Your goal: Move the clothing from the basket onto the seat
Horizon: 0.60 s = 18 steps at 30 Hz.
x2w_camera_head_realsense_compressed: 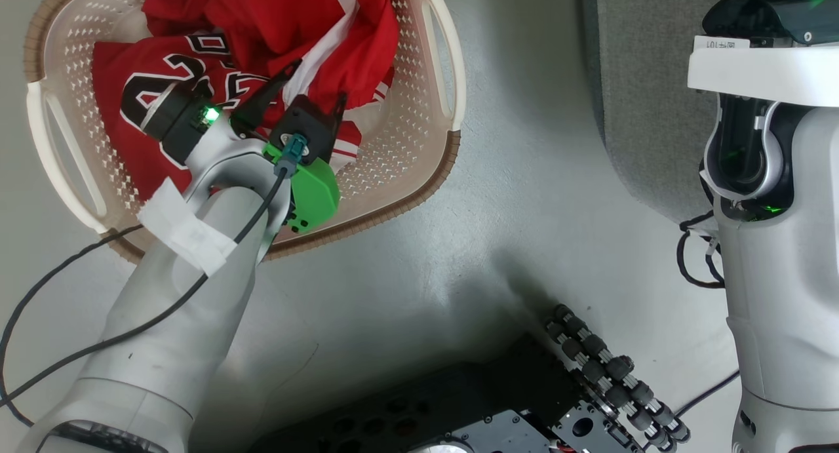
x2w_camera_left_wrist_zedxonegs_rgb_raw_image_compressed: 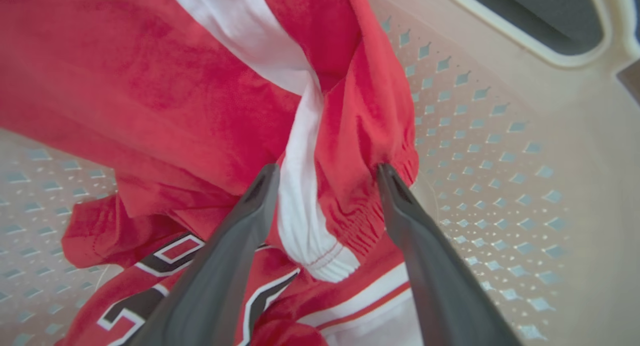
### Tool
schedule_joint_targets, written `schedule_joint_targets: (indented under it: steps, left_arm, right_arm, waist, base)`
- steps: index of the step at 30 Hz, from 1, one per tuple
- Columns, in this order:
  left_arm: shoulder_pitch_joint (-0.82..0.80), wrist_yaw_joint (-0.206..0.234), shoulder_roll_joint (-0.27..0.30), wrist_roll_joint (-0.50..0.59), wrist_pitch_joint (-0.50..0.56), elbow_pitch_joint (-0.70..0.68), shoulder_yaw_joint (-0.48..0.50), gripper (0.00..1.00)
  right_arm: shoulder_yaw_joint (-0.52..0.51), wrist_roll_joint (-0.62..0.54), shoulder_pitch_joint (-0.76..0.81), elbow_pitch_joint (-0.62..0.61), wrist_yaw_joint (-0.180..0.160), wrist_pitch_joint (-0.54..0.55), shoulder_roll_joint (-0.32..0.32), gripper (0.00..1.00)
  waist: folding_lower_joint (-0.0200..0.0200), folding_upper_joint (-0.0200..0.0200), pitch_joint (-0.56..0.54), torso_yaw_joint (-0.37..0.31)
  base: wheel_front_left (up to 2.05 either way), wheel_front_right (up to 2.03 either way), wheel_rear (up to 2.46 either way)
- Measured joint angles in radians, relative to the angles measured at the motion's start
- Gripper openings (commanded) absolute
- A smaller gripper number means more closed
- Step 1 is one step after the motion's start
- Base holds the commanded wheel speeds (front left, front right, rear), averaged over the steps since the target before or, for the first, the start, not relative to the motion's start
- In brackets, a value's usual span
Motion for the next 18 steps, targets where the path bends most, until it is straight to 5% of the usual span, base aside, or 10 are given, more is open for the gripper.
schedule_joint_targets:
  steps: [4,7,9,10,18]
  left_arm:
    - [-0.012,0.01,0.0,-0.007,0.002,0.038,0.012,0.9]
    - [-0.017,0.014,0.0,-0.01,0.005,0.057,0.017,0.46]
    - [-0.023,0.014,0.0,-0.011,0.005,0.071,0.017,0.27]
    - [-0.025,0.014,0.0,-0.012,0.005,0.076,0.016,0.0]
    - [-0.028,0.012,0.0,-0.074,-0.014,0.086,-0.006,0.0]
  right_arm:
    - [0.002,0.001,0.0,0.002,-0.003,0.0,0.0,1.0]
    - [0.004,0.001,0.0,0.002,-0.007,0.0,0.0,1.0]
    - [0.006,0.001,0.0,0.004,-0.007,0.0,0.0,1.0]
    - [0.007,0.001,-0.001,0.004,-0.007,0.0,0.0,1.0]
    - [-0.001,0.001,-0.004,0.031,-0.008,0.0,0.0,1.0]
  waist:
    - [0.0,0.0,0.004,-0.004]
    - [0.0,0.0,0.005,-0.005]
    - [0.0,0.0,0.006,-0.005]
    - [0.0,0.0,0.007,-0.006]
    - [0.0,0.0,-0.008,-0.002]
  base:
    - [0.0,0.0,0.0]
    - [0.0,0.0,0.0]
    - [0.0,0.0,0.0]
    - [0.0,0.0,0.0]
    - [0.0,0.0,0.0]
